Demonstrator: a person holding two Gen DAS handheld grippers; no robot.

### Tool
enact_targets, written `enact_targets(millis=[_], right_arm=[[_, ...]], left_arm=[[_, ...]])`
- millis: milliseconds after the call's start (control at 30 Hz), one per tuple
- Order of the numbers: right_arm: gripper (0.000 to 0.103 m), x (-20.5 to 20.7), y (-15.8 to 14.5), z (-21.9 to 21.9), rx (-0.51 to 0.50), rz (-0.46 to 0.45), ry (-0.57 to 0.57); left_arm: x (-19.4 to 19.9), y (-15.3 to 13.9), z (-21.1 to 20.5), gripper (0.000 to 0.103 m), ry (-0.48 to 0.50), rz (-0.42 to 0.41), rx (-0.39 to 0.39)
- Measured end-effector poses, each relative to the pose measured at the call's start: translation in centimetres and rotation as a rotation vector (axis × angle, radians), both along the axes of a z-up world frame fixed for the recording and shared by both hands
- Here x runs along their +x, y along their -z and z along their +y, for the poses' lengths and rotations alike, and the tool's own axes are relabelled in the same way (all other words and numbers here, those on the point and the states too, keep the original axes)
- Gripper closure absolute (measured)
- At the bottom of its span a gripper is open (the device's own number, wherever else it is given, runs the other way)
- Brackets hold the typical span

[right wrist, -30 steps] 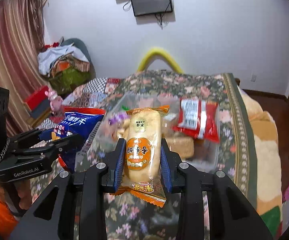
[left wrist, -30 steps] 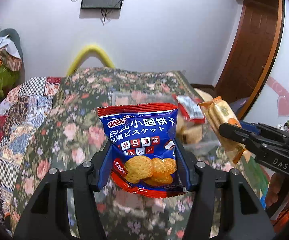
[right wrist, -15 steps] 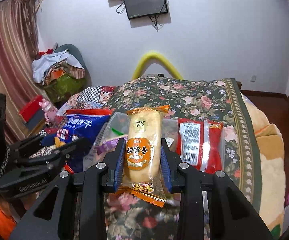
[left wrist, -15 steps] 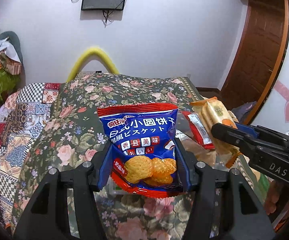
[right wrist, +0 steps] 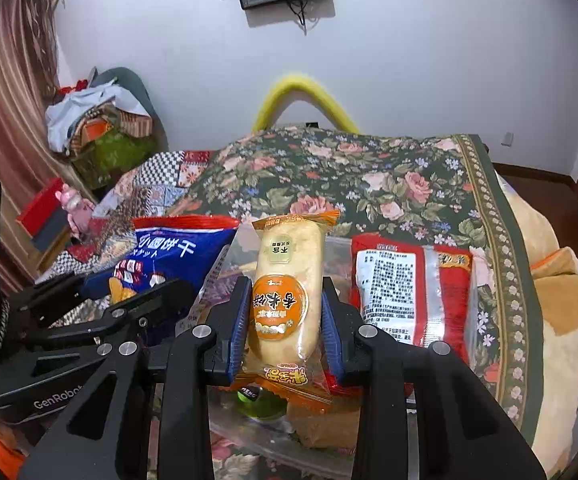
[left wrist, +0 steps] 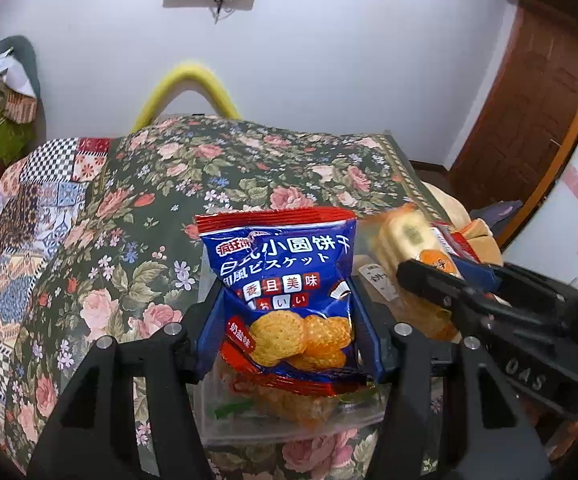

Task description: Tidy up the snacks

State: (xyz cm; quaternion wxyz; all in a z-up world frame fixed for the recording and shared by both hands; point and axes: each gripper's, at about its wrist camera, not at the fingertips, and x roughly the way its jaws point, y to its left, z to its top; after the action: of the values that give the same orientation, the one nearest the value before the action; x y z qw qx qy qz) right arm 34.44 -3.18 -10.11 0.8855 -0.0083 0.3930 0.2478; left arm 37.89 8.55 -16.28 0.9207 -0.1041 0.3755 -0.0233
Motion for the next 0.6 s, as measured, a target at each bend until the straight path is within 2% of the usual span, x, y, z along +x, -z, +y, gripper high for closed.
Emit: enact_targets(millis=[100,267,400,600], right_arm=[[0.072,0.0,0.4,0.0,0.001,0.004,0.012],[0.071,-0.3,0.1,-0.3,0.012,0.003,0.021],[0.064,-0.5,-0.4,-1.1,0.031,0.007,0.025],[0.063,-2.5,-2.5,-2.3,0.051,-0.026,0.026]], left_arm=[[0.1,0.1,0.2,0.045,-0.013,0.001,-0.024],[-0.5,-0.5,-0.1,0.041,-0.005,-0.007,-0.008],[-1.5,-1.8,-0.1,0.04,-0.002,-0.03,-0.017],[-4.7,-4.8,-0.2,0.039,0.006,-0.09,-0.017]])
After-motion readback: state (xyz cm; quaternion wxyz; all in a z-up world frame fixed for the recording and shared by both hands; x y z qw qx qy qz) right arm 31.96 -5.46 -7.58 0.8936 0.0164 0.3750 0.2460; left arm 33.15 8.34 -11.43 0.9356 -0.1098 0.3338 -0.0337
